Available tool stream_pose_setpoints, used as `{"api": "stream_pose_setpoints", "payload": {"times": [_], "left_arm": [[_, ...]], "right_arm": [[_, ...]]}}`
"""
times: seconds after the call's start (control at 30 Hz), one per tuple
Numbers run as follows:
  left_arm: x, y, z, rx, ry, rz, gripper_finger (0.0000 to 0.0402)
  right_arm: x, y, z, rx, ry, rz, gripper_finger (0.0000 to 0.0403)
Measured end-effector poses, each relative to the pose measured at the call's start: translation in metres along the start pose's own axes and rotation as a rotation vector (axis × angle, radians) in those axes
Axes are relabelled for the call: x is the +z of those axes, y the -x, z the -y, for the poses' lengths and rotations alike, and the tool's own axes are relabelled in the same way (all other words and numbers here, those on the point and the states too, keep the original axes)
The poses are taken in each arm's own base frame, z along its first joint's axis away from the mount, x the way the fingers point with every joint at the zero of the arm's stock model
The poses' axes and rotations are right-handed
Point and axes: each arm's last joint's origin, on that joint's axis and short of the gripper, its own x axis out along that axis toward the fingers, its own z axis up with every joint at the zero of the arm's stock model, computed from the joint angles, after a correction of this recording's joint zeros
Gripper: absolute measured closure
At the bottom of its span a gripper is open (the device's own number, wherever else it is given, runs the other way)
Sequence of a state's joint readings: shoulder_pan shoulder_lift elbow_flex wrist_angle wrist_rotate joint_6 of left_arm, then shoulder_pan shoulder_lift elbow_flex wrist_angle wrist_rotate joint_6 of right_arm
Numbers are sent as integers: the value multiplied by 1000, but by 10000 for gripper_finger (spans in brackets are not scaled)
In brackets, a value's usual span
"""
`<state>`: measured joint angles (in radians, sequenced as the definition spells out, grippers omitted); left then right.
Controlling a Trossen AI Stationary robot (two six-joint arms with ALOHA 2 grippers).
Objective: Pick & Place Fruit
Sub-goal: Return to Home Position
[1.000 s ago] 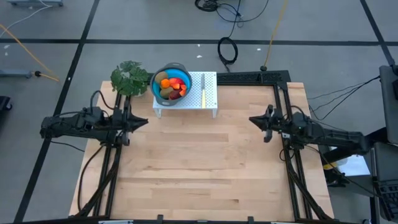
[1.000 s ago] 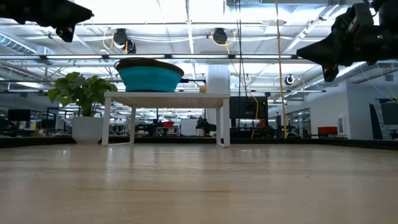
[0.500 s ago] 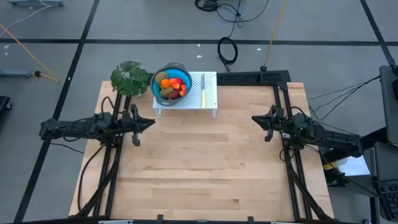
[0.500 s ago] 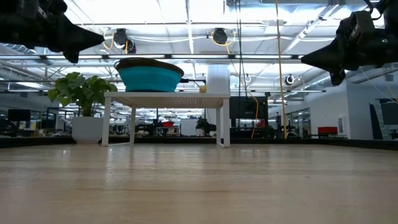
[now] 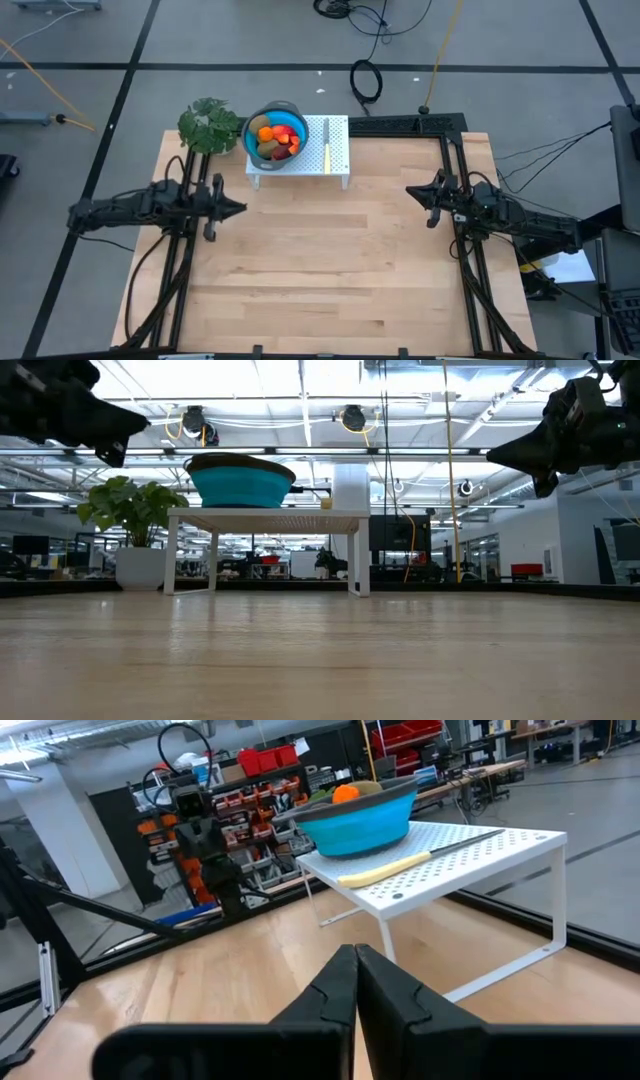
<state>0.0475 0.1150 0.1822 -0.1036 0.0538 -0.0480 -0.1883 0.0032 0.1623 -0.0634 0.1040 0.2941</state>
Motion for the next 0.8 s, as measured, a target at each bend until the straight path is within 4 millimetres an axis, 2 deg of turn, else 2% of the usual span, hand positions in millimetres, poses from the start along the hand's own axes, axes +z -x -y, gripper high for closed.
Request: {"api": "stream_pose_setpoints", "payload": {"times": [0.17, 0.37, 0.67, 0.8], "left_arm": [[-4, 6, 2, -69, -3, -23, 382], [-5, 9, 1, -19, -69, -25, 382], [-10, 9, 1, -18, -76, -76, 382], [-10, 9, 1, -27, -133, -76, 382]], "right_arm": [[0, 0, 0, 0, 25, 0, 402], [-1, 0, 0, -3, 27, -11, 402], [-6, 0, 2, -17, 33, -59, 401], [-6, 0, 2, -18, 28, -60, 402]]}}
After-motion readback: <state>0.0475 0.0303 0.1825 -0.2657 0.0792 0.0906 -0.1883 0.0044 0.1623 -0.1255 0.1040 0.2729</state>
